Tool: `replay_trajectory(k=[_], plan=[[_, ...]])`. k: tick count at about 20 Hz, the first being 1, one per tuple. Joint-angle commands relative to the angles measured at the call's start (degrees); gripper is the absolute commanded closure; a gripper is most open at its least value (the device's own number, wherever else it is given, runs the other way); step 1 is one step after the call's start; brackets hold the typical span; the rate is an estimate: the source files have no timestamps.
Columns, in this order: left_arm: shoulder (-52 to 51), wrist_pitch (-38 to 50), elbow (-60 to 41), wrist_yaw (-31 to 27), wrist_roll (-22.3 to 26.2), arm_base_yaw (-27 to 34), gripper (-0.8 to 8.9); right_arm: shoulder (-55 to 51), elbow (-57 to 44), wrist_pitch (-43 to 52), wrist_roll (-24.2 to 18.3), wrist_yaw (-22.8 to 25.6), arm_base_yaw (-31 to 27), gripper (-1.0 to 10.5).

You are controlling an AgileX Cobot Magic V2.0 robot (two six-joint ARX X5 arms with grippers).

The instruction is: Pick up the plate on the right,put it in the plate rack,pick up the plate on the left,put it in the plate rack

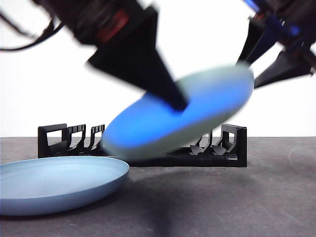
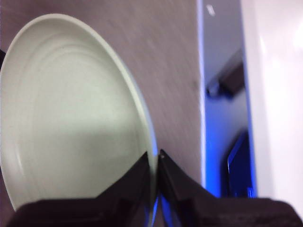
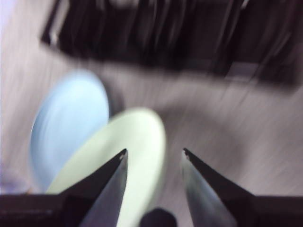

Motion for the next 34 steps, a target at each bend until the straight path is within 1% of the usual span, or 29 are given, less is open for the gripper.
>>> replay_trajectory(k=[1, 3, 5, 6, 7, 8, 9, 14, 18, 20, 21, 24, 32, 34], plan=[[-2.3, 4.4, 2.4, -0.2, -7.1, 0.0, 8.22, -3.5, 0.0, 2.1, 0.2, 5.3, -0.1, 7.6], [-4.2, 5.6, 4.0, -0.5, -10.3, 1.3, 8.23, -6.3, 0.0, 3.2, 0.2, 10.6, -0.1, 7.6], [-6.3, 5.9, 4.9, -3.1, -12.9, 4.1, 8.23, -7.9, 0.0, 3.3, 0.2, 14.8, -0.1, 7.6], [-7.5, 6.1, 4.9, -3.1, -14.4, 6.3, 8.23, -8.3, 0.0, 3.3, 0.2, 15.7, -0.1, 7.6], [-8.7, 6.3, 4.9, -2.4, -16.3, 9.1, 8.23, -8.5, 0.0, 3.3, 0.2, 15.7, -0.1, 7.6], [-9.9, 6.4, 4.9, -0.7, -18.1, 12.3, 8.23, -8.5, 0.0, 3.3, 0.2, 15.7, -0.1, 7.6], [-10.7, 7.1, 4.9, 2.1, -19.9, 15.8, 8.23, -8.5, 0.0, 3.1, 0.2, 15.7, -0.1, 7.6], [-10.6, 14.3, 4.9, 23.0, -29.1, 36.0, 8.23, -8.5, 0.0, 3.0, 0.2, 15.7, 0.0, 7.6], [-7.6, 20.4, 4.9, 34.6, -34.8, 48.3, 8.23, -8.5, 0.0, 3.1, 0.2, 15.7, 0.0, 7.6], [-4.3, 24.8, 4.9, 39.3, -38.6, 52.0, 8.23, -8.5, 0.0, 3.1, 0.2, 15.7, 0.0, 7.6], [-2.8, 25.8, 4.9, 39.2, -39.8, 53.1, 8.23, -8.5, 0.0, 3.1, 0.2, 15.7, 0.0, 7.6], [2.4, 27.2, 4.9, 39.2, -39.8, 55.1, 8.23, -8.5, 0.0, 3.1, 0.2, 15.7, 0.0, 7.6], [11.4, 28.0, 4.9, 38.9, -39.7, 55.5, 8.23, -8.5, 0.0, 3.1, 0.2, 15.7, 0.0, 7.6], [12.2, 26.5, 4.9, 37.6, -39.2, 55.5, 8.23, -8.5, 0.0, 3.1, 0.4, 15.6, 0.1, 7.6]])
